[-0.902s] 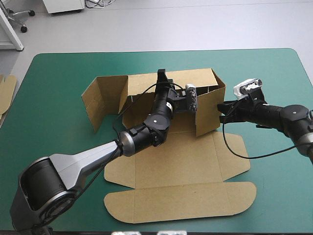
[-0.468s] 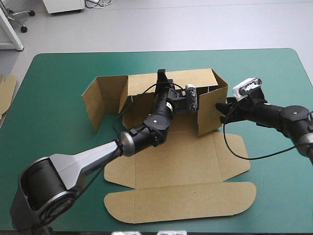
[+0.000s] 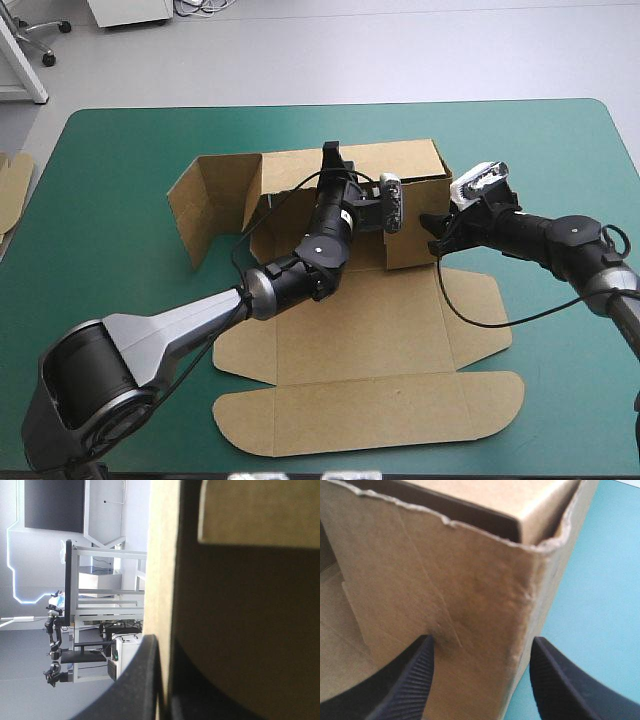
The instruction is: Fold the box
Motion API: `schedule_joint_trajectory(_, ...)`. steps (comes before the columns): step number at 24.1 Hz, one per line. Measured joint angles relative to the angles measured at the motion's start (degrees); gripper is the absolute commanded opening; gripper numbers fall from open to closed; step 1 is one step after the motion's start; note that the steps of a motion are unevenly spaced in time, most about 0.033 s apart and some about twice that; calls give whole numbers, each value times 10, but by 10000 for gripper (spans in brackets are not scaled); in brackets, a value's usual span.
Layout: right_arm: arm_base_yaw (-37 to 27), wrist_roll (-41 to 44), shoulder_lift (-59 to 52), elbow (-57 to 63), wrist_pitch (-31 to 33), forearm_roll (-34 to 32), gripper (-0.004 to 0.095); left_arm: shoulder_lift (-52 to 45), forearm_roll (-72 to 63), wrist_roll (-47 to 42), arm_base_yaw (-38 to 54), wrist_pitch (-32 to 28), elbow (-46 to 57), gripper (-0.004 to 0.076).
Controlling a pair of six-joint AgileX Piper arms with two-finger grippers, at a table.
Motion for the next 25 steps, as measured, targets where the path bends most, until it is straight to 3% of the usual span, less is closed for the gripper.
schedule_joint_trajectory(6,33,-2,1,-3,-52,4,539,0,1,-2,0,0,0,-14)
schedule_joint_trajectory(18,44,28,43,-56,-58,22,530,1,15,-8,1,1,1,-14)
schedule_joint_trajectory(25,59,52,69,-79,-89,33,244,2,27,-19,3,2,2,-14)
